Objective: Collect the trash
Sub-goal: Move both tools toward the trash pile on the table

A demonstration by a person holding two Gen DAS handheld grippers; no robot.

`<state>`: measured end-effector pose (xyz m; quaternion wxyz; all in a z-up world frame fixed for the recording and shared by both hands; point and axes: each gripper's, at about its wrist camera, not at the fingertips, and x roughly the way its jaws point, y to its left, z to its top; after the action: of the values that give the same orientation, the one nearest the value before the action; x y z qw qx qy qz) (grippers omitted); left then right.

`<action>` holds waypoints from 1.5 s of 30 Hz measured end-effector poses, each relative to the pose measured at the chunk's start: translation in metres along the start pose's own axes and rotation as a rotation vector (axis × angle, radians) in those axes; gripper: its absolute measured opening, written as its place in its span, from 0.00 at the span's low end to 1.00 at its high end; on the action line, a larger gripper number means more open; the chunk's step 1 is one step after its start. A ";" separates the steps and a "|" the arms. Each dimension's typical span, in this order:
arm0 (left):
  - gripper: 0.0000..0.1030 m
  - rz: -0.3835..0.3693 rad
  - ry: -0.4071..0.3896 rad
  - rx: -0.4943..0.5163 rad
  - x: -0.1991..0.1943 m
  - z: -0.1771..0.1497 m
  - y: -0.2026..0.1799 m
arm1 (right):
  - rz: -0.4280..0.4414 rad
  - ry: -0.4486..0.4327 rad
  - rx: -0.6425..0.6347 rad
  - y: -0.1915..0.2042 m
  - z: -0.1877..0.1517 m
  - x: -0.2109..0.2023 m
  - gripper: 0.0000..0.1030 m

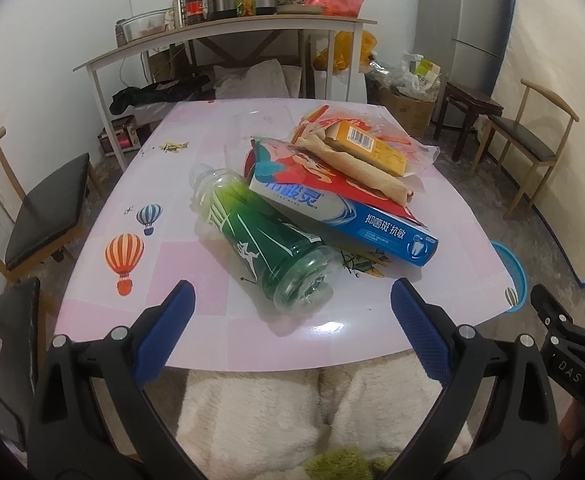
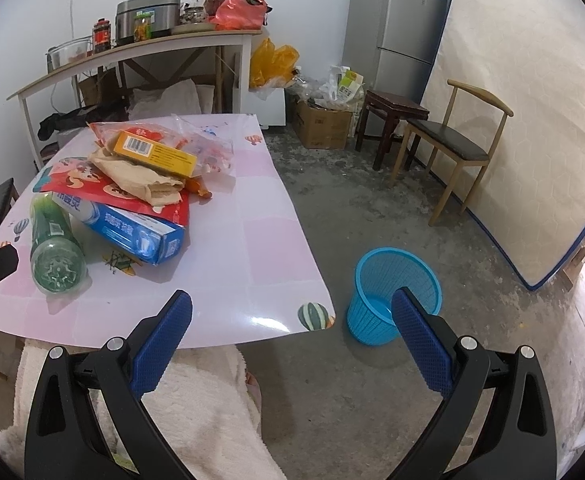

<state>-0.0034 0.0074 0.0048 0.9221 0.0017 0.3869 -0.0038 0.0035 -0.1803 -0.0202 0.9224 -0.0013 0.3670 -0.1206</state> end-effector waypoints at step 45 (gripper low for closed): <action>0.92 -0.096 -0.023 -0.026 0.050 0.030 0.074 | -0.103 -0.127 -0.119 0.055 0.051 -0.021 0.94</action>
<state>0.0531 0.0807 -0.0096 0.9252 -0.0289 0.3758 -0.0433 0.0354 -0.1265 0.0269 0.9347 -0.0827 0.3135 -0.1456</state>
